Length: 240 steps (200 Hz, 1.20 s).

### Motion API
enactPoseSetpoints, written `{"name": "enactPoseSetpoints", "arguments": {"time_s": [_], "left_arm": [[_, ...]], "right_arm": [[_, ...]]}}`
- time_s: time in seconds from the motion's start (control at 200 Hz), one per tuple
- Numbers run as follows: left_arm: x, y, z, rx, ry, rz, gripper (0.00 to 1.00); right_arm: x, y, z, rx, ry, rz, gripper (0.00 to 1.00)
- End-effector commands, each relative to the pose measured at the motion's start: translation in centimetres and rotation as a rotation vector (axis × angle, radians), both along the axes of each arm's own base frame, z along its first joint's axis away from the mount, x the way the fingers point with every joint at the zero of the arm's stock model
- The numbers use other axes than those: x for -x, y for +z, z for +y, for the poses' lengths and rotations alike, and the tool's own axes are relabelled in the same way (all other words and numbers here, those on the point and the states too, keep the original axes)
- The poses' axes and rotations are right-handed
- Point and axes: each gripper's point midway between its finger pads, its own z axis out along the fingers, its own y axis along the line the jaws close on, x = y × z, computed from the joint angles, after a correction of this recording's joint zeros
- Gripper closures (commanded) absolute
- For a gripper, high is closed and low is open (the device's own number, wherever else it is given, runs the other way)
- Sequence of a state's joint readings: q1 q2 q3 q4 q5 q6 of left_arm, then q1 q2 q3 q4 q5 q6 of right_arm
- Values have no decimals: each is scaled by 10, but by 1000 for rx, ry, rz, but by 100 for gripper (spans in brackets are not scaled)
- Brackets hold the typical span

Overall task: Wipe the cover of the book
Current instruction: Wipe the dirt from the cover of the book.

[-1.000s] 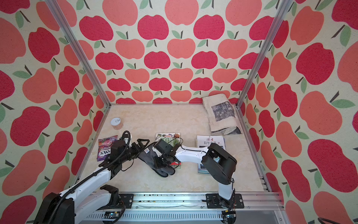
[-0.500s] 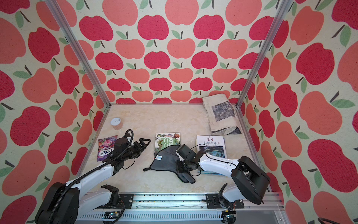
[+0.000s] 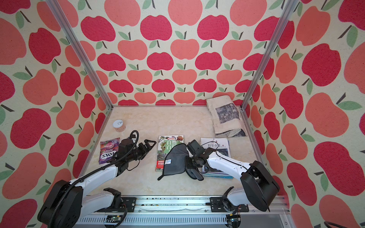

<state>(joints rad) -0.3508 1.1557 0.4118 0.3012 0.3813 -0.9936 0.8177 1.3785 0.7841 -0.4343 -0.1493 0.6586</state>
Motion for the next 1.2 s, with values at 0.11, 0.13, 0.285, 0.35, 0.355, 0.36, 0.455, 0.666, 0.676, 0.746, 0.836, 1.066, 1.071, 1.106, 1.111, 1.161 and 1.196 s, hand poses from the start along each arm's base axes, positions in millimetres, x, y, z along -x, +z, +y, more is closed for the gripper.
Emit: {"name": "enactPoseSetpoints", "arguments": {"time_s": [0.11,0.13,0.285,0.35,0.355,0.36,0.455,0.666,0.676,0.746,0.836,1.066,1.071,1.106,1.111,1.161,1.196], "left_arm": [[0,19,-12,-68,-59,-45,1],[0,22,-15,-74,-65,-53,1],[0,45,-43,-46,-109,-118,1],[4,45,-64,-1,-140,-115,1],[4,44,-66,2,-143,-114,1],[5,43,-67,4,-146,-110,1],[11,40,-99,63,-180,-116,1],[12,45,-125,128,-195,-139,1],[12,45,-124,127,-192,-139,1],[12,48,-111,92,-159,-153,1],[11,51,-83,17,-100,-170,1],[23,64,-9,-52,35,-186,1],[23,64,-8,-55,37,-187,1],[27,65,1,-65,56,-192,1],[27,66,2,-66,57,-192,1],[31,67,12,-70,76,-200,1],[33,68,17,-73,84,-205,1]], "right_arm": [[4,48,22,-85,85,-22,96],[5,48,23,-77,93,-17,96],[13,57,24,-74,116,-16,96],[11,70,24,-87,114,-48,96],[10,72,24,-89,113,-54,95],[10,72,24,-89,113,-56,95],[2,81,25,-99,107,-90,95],[-4,64,26,-82,98,-77,93],[-5,64,25,-69,97,-83,93],[-7,61,12,21,105,-116,93],[-1,60,14,53,127,-77,92],[40,92,23,36,184,45,92],[41,94,23,37,184,41,92],[42,103,18,50,187,26,92],[42,105,17,52,189,24,92],[46,116,7,81,189,19,93],[50,123,-1,99,192,21,93]]}}
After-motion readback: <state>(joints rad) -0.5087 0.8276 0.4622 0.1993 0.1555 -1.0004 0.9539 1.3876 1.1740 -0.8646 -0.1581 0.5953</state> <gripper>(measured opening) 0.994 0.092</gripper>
